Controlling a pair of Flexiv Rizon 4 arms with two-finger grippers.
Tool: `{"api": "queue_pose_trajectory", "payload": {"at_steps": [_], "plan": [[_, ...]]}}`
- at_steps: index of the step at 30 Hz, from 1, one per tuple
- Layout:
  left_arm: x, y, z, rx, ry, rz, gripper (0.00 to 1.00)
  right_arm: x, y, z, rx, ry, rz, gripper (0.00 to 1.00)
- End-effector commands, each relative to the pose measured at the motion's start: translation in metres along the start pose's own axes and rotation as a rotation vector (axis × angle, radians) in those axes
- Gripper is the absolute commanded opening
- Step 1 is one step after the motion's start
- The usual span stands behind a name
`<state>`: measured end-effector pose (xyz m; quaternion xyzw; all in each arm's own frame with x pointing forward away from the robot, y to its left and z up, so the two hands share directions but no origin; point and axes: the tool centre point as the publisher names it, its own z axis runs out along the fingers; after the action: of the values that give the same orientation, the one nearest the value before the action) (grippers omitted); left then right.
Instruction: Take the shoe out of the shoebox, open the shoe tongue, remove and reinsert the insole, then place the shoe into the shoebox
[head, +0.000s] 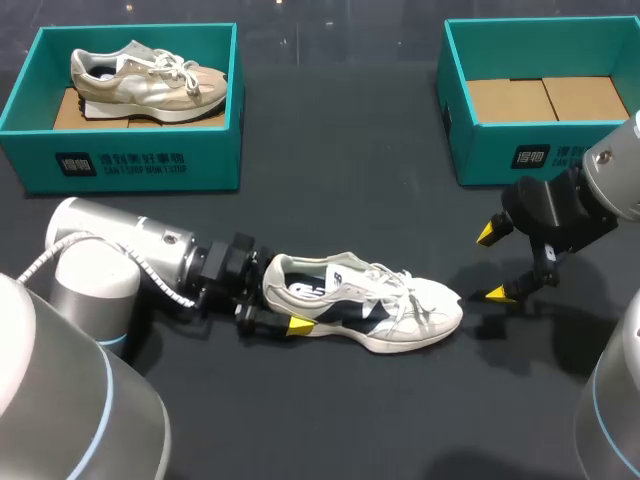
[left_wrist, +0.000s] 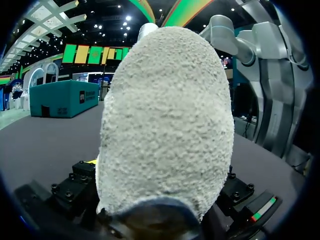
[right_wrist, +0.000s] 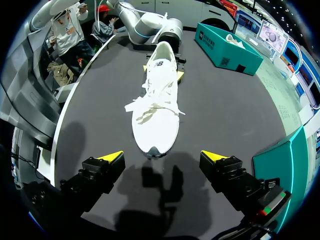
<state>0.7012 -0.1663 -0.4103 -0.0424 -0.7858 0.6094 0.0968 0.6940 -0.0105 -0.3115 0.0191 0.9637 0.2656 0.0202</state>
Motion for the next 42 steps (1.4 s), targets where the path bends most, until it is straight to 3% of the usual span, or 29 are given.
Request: {"api": "queue_pose_trajectory", "payload": {"at_steps": [1, 12, 39, 42], "plan": [[-0.001, 0.000, 0.004, 0.001, -0.005, 0.008, 0.00, 0.001, 0.000, 0.000, 0.002, -0.002, 0.000, 1.00], [0.003, -0.001, -0.007, -0.008, -0.082, 0.016, 0.00, 0.001, 0.000, 0.000, 0.002, -0.002, 0.000, 1.00], [0.002, 0.000, -0.007, -0.023, -0.062, 0.004, 0.00, 0.001, 0.000, 0.000, 0.002, -0.002, 0.000, 1.00], [0.002, 0.000, -0.007, -0.023, -0.062, 0.004, 0.00, -0.007, 0.010, -0.013, -0.006, -0.045, 0.113, 1.00]]}}
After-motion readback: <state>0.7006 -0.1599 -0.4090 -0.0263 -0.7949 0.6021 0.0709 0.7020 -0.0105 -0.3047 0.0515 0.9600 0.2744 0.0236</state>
